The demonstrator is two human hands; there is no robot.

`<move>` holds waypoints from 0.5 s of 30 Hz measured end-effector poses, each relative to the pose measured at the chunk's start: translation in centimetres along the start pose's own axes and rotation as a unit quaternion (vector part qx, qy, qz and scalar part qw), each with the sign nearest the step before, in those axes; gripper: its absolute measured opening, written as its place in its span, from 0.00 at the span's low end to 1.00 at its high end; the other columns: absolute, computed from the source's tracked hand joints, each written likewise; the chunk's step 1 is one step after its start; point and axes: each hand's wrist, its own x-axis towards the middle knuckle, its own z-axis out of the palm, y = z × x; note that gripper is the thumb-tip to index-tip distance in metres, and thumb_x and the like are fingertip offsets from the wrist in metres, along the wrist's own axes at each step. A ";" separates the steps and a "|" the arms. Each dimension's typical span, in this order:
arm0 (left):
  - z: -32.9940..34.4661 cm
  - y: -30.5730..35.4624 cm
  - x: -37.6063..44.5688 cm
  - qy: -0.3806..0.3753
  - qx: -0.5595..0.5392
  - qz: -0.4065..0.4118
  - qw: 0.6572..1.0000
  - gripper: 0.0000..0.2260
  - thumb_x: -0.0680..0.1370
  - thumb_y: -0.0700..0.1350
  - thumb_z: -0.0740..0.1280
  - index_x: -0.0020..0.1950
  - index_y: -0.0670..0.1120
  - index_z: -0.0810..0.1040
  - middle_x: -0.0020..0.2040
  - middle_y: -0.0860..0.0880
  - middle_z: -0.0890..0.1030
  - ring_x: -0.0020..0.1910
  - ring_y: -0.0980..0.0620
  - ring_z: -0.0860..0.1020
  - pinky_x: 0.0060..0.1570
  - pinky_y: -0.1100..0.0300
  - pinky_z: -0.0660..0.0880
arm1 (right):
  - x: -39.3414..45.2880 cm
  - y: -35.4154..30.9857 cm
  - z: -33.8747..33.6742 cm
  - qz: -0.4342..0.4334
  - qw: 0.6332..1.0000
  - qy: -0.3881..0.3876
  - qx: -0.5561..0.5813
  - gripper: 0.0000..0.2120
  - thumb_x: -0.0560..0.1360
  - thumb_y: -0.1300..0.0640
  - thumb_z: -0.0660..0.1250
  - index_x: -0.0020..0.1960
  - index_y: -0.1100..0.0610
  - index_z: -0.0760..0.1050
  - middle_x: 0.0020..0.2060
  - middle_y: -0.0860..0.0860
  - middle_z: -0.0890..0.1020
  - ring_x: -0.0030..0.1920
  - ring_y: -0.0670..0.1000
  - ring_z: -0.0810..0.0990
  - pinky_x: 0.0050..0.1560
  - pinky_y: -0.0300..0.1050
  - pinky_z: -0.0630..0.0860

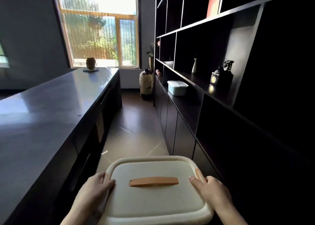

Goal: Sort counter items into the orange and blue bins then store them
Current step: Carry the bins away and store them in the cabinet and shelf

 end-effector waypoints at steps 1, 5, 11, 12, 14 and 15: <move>-0.1 0.4 1.7 0.015 -0.008 -0.006 1.000 0.06 0.71 0.49 0.72 0.42 0.49 0.79 0.39 0.49 0.84 0.44 0.48 0.82 0.51 0.48 0.76 | 2.1 -1.2 0.0 -0.012 1.000 0.003 0.006 0.27 0.72 0.34 0.63 0.54 0.58 0.76 0.52 0.53 0.81 0.54 0.55 0.79 0.47 0.44 0.71; -0.4 1.5 7.7 0.050 -0.035 -0.030 0.998 0.08 0.73 0.45 0.72 0.45 0.57 0.76 0.42 0.51 0.83 0.46 0.48 0.81 0.53 0.48 0.76 | 8.9 -5.6 1.0 -0.041 0.999 -0.003 0.006 0.24 0.71 0.35 0.64 0.49 0.56 0.75 0.44 0.50 0.81 0.42 0.52 0.76 0.38 0.43 0.68; -0.4 1.8 20.1 0.044 -0.017 -0.043 0.998 0.03 0.73 0.48 0.71 0.44 0.51 0.81 0.39 0.53 0.84 0.42 0.51 0.81 0.48 0.51 0.77 | 19.6 -11.4 4.7 -0.037 0.998 -0.016 -0.049 0.27 0.71 0.32 0.62 0.52 0.56 0.77 0.49 0.52 0.82 0.52 0.54 0.79 0.43 0.42 0.67; -0.4 2.0 22.4 0.043 -0.012 -0.039 0.998 0.03 0.73 0.48 0.71 0.44 0.49 0.81 0.39 0.53 0.84 0.43 0.50 0.81 0.48 0.51 0.76 | 21.2 -12.3 5.4 -0.030 0.998 -0.019 -0.057 0.27 0.71 0.32 0.62 0.52 0.56 0.77 0.50 0.52 0.82 0.52 0.54 0.79 0.44 0.42 0.68; -0.3 2.8 27.4 0.038 0.001 -0.032 0.999 0.04 0.73 0.48 0.71 0.43 0.49 0.80 0.40 0.52 0.83 0.44 0.49 0.81 0.49 0.51 0.76 | 24.7 -14.2 6.7 -0.011 0.998 -0.023 -0.052 0.27 0.71 0.32 0.62 0.50 0.55 0.77 0.49 0.51 0.82 0.52 0.54 0.79 0.44 0.42 0.69; -0.3 3.3 30.0 0.031 0.005 -0.028 0.999 0.03 0.73 0.48 0.71 0.43 0.50 0.79 0.41 0.51 0.83 0.46 0.48 0.81 0.50 0.51 0.75 | 26.6 -15.3 7.1 -0.003 0.999 -0.021 -0.048 0.26 0.71 0.32 0.62 0.50 0.55 0.77 0.49 0.51 0.82 0.52 0.54 0.79 0.45 0.43 0.69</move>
